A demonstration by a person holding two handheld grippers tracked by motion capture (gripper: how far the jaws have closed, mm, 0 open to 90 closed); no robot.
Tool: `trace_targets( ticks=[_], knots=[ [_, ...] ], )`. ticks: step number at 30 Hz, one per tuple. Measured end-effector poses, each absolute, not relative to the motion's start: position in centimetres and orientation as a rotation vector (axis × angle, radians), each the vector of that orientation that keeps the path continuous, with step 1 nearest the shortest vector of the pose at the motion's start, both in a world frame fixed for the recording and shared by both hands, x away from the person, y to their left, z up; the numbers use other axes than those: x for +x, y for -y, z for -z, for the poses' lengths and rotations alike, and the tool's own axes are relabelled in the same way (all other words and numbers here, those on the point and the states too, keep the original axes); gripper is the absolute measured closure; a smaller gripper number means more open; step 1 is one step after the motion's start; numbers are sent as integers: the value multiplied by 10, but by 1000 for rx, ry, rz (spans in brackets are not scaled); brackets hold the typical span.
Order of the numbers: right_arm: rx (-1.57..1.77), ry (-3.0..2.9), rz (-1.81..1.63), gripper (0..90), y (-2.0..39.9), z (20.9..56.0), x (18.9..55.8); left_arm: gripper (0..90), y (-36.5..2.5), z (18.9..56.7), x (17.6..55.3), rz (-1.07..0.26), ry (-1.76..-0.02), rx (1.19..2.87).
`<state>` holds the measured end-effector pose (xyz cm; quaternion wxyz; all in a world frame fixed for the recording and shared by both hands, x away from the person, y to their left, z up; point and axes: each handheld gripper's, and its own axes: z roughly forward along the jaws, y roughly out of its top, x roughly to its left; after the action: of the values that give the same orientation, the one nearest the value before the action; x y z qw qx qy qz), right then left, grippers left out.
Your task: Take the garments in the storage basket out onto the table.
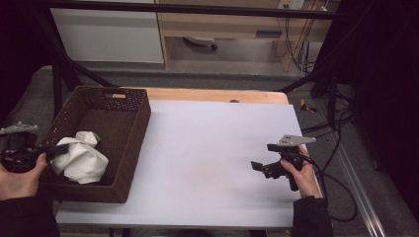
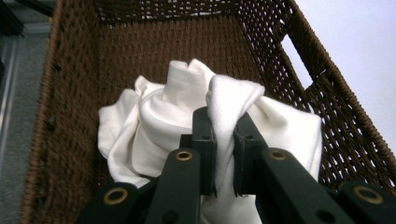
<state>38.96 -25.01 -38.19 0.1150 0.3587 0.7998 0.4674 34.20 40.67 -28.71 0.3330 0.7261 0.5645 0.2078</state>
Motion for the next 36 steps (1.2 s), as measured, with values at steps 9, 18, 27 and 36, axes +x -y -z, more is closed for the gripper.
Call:
trace_targets(
  ticks=[9, 18, 27, 36],
  knots=[
    [1048, -2341, -1374, 8, 250, 382, 389, 841, -404, 270, 344, -561, -1432, 1901],
    [1048, -2341, -1374, 8, 250, 382, 390, 846, -401, 251, 349, -570, -1402, 1909],
    [1048, -2343, -1375, 8, 250, 382, 389, 854, -396, 231, 353, -588, -1373, 1918],
    [1050, -2340, -1376, 8, 250, 381, 389, 855, -389, 209, 357, -596, -1327, 1919]
  ],
)
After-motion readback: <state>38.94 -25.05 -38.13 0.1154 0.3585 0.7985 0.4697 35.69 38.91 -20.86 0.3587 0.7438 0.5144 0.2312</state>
